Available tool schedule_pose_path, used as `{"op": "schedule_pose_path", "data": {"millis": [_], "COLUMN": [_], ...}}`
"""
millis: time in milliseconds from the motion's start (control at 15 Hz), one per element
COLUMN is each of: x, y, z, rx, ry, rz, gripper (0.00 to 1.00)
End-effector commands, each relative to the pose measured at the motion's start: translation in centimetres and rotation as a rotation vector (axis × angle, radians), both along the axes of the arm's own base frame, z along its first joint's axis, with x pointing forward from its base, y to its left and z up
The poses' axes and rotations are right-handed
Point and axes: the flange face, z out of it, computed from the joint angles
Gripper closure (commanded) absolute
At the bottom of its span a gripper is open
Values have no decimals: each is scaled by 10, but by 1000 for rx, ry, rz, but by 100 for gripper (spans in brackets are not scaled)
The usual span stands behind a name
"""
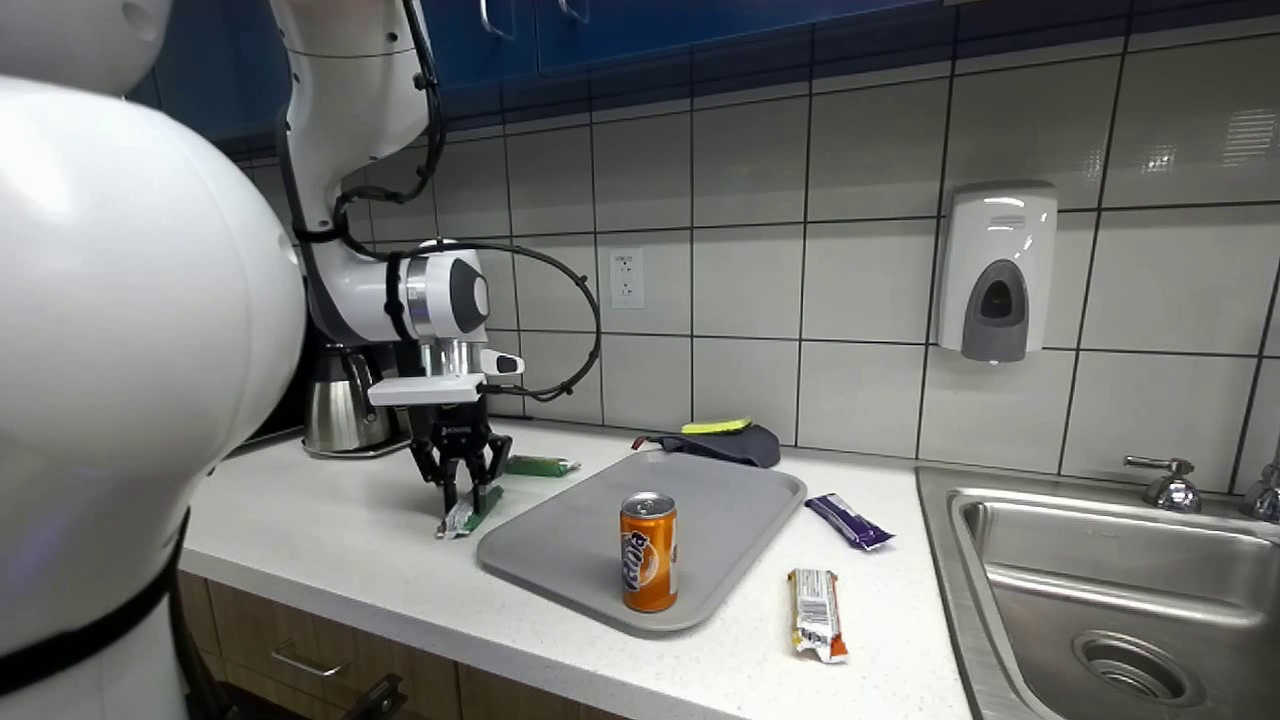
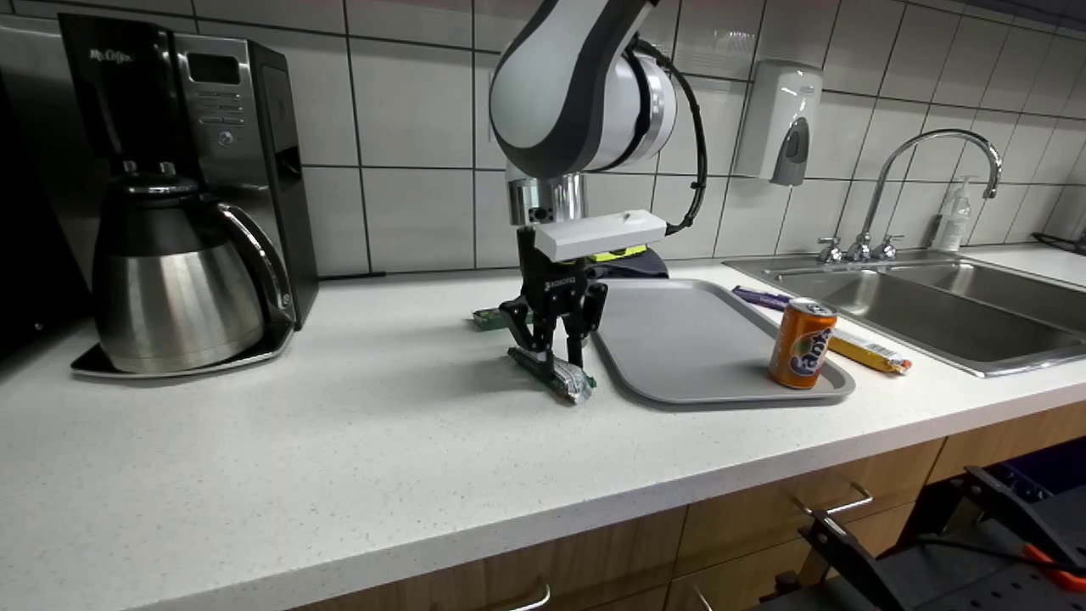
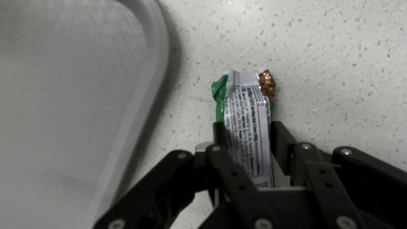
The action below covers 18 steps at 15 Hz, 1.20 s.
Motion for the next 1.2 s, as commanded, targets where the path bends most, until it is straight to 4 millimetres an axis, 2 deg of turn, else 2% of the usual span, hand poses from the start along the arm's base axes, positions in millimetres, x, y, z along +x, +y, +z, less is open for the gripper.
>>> {"op": "schedule_pose_path", "data": {"millis": [0, 200, 600, 933, 1133], "x": [0, -2, -2, 4, 4], "y": [0, 0, -8, -43, -71], "z": [6, 18, 57, 80, 80], "rx": [-9, -8, -4, -6, -15], "ry": [7, -2, -44, -68, -61], "rz": [19, 19, -5, -90, -168], "gripper": [86, 86, 86, 86, 86]}}
